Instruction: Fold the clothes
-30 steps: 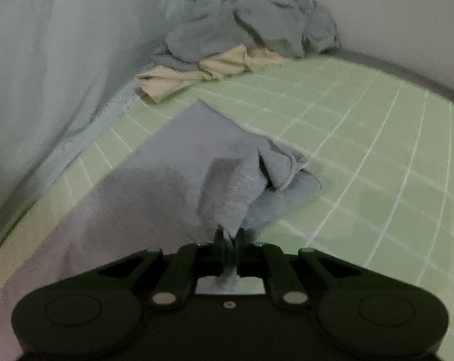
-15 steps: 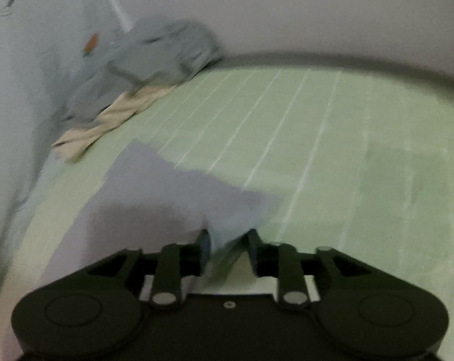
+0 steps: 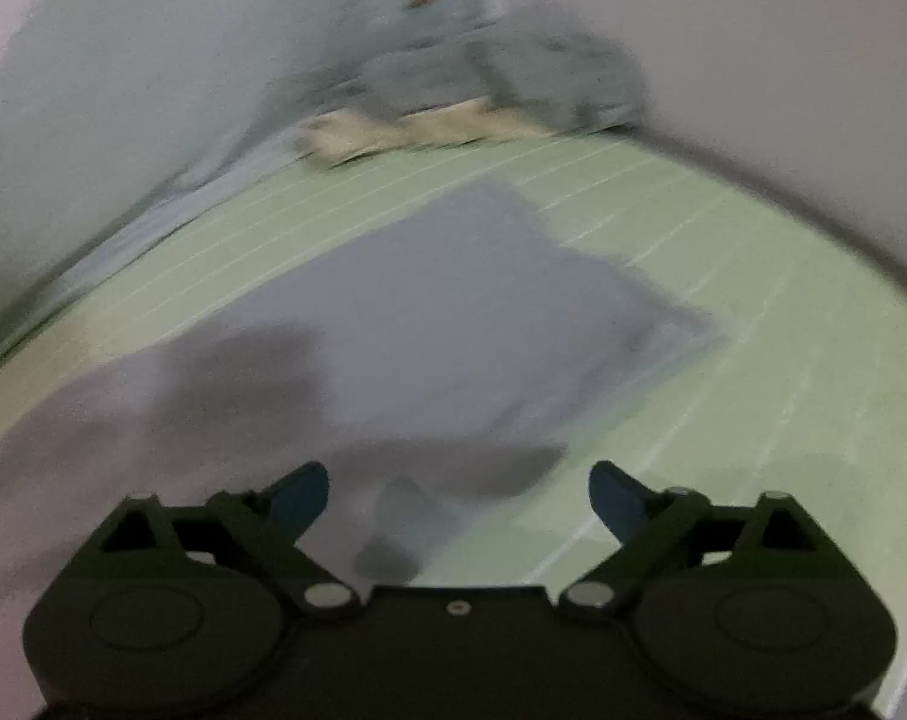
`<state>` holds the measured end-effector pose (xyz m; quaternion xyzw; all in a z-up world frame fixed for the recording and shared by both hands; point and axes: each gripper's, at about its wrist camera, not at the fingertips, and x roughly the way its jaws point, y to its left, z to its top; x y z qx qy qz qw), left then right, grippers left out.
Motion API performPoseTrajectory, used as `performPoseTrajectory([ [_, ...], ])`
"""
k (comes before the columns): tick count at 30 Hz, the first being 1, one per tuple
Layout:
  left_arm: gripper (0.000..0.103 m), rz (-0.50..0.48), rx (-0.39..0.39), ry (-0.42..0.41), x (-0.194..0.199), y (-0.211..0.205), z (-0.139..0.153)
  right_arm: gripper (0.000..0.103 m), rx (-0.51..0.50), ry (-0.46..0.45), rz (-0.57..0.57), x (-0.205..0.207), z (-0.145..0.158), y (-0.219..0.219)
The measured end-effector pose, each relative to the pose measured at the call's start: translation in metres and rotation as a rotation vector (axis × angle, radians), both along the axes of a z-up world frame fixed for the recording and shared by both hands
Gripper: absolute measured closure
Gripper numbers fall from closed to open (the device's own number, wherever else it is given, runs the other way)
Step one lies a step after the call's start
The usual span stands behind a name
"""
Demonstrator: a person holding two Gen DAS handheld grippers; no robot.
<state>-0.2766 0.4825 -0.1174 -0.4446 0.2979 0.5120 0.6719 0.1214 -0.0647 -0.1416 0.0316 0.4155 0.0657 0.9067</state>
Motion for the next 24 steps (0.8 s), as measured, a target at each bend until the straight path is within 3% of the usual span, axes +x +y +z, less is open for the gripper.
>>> performPoseTrajectory([
  [5,0.023,-0.067,-0.062,-0.029,0.001,0.020,-0.022,0.006,0.062,0.098,0.095,-0.040,-0.009,0.054],
  [11,0.035,-0.161,-0.126,-0.067,0.006,0.056,-0.051,0.005,-0.051,0.125,0.166,-0.104,-0.016,0.095],
  [13,0.037,-0.202,-0.079,-0.082,0.007,0.063,-0.050,0.005,-0.085,0.136,0.177,-0.125,-0.020,0.103],
  [16,0.063,-0.241,-0.052,-0.071,0.004,0.081,-0.053,0.001,-0.094,0.167,0.154,-0.149,-0.026,0.109],
  [17,0.084,-0.246,-0.050,-0.076,0.001,0.088,-0.054,0.000,-0.112,0.150,0.147,-0.155,-0.028,0.114],
  [20,0.086,-0.205,-0.092,-0.184,-0.020,0.112,-0.058,0.000,-0.119,0.111,0.134,-0.164,-0.031,0.120],
  [24,0.081,-0.146,-0.054,-0.236,-0.037,0.124,-0.054,0.000,-0.111,0.072,0.148,-0.167,-0.033,0.118],
])
